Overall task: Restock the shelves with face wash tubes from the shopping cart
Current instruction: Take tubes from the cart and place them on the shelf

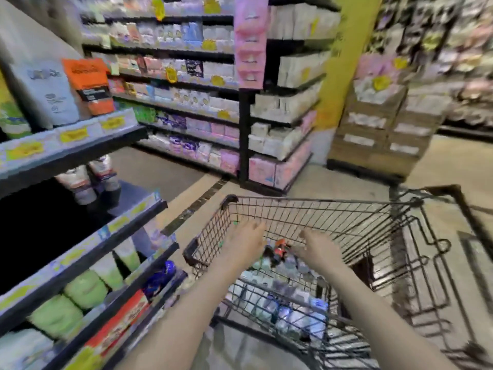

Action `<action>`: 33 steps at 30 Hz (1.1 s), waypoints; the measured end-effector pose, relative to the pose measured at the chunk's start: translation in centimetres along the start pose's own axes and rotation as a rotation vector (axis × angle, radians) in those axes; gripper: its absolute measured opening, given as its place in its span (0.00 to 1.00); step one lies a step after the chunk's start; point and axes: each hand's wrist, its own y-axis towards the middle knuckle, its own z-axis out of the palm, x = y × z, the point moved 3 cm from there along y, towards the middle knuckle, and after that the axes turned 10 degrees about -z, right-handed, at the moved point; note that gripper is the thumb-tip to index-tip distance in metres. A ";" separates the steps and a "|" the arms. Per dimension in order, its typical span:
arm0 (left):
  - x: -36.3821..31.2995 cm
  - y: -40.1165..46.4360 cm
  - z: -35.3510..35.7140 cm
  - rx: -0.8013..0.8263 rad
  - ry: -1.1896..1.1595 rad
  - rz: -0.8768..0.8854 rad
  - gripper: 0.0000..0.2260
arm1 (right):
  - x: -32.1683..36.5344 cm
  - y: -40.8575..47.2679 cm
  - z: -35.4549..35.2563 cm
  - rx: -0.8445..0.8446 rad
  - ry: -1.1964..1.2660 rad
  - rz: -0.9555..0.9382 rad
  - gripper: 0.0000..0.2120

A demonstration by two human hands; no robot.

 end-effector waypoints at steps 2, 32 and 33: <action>-0.8 1.5 2.3 0.068 0.019 0.063 0.16 | -2.3 0.0 1.9 0.045 0.029 0.069 0.17; 0.2 14.1 37.8 1.002 -0.053 -0.282 0.21 | -15.2 5.8 31.4 0.787 0.383 0.611 0.25; 0.3 14.1 38.9 1.024 -0.067 -0.308 0.22 | -15.4 5.8 32.2 0.793 0.396 0.623 0.25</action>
